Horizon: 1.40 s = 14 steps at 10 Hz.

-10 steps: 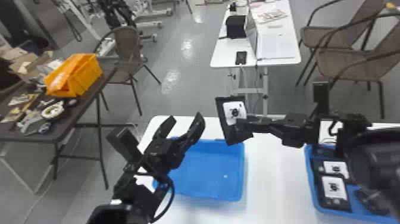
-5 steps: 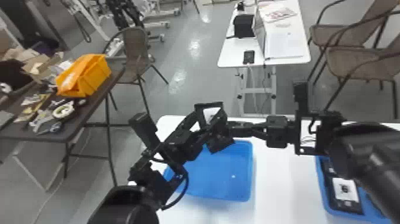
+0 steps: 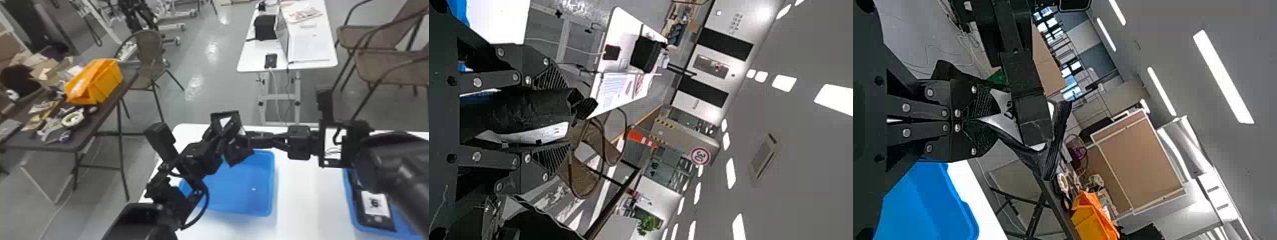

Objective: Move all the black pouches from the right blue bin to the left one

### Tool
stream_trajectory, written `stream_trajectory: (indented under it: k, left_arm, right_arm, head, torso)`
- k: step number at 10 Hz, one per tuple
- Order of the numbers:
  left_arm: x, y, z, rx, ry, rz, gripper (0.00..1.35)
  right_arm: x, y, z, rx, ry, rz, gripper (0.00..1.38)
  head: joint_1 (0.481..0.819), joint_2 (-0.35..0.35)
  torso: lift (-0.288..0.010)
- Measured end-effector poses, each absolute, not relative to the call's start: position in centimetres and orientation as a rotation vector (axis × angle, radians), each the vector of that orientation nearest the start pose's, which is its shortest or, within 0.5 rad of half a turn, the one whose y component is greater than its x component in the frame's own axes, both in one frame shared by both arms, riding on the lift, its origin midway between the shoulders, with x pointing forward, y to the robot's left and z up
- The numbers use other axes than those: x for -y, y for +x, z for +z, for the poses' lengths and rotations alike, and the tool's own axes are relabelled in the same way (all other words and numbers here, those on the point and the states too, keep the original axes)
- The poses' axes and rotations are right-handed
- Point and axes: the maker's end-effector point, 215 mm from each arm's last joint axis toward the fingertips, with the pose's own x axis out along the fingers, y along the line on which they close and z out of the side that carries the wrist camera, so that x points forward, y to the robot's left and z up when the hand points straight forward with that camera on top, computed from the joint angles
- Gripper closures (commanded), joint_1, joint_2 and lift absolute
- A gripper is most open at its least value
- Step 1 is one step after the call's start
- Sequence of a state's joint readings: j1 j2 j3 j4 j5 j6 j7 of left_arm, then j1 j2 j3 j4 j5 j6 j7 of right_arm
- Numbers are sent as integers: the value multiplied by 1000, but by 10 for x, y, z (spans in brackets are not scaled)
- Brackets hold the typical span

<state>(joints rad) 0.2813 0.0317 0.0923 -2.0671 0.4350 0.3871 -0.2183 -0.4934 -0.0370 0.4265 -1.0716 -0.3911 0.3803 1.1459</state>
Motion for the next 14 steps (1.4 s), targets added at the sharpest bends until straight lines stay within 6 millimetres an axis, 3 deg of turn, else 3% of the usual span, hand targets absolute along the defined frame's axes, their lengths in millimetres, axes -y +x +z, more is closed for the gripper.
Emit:
stream_trajectory:
  k: [2, 3, 4, 5, 7, 9, 11, 13, 14]
  left_arm:
    - [-204, 503, -303, -70, -363, -225, 1220]
    - [-209, 502, -302, -63, -350, -201, 1220]
    - [-217, 500, -305, -61, -328, -172, 1220]
    - [-235, 498, -309, -56, -263, -121, 1220]
    - [-278, 481, -353, -116, -112, 2, 1220]
    - [-298, 465, -402, -226, 47, 52, 1220]
    - [-288, 469, -427, -267, 102, 33, 1220]
    - [-259, 492, -439, -250, 115, -36, 1210]
    - [-247, 501, -446, -248, 115, -70, 779]
  right_arm:
    - [-102, 497, -345, -372, 357, 1488, 1259]
    - [-100, 500, -347, -368, 369, 1475, 739]
    - [-95, 507, -347, -351, 386, 1450, 114]
    - [-82, 516, -352, -341, 391, 1403, -2]
    - [-27, 535, -379, -349, 326, 1244, 269]
    - [43, 548, -410, -370, 257, 1030, 369]
    - [97, 550, -430, -378, 224, 857, 378]
    - [114, 545, -439, -395, 226, 829, 374]
    - [114, 545, -442, -403, 221, 830, 374]
  head:
    - [695, 326]
    - [695, 329]
    - [695, 330]
    - [695, 331]
    - [695, 325]
    - [695, 275]
    - [695, 217]
    - [695, 156]
    - [695, 145]
  torso:
    - [10]
    - [10]
    - [10]
    - [10]
    - [10]
    - [10]
    - [10]
    - [10]
    - [10]
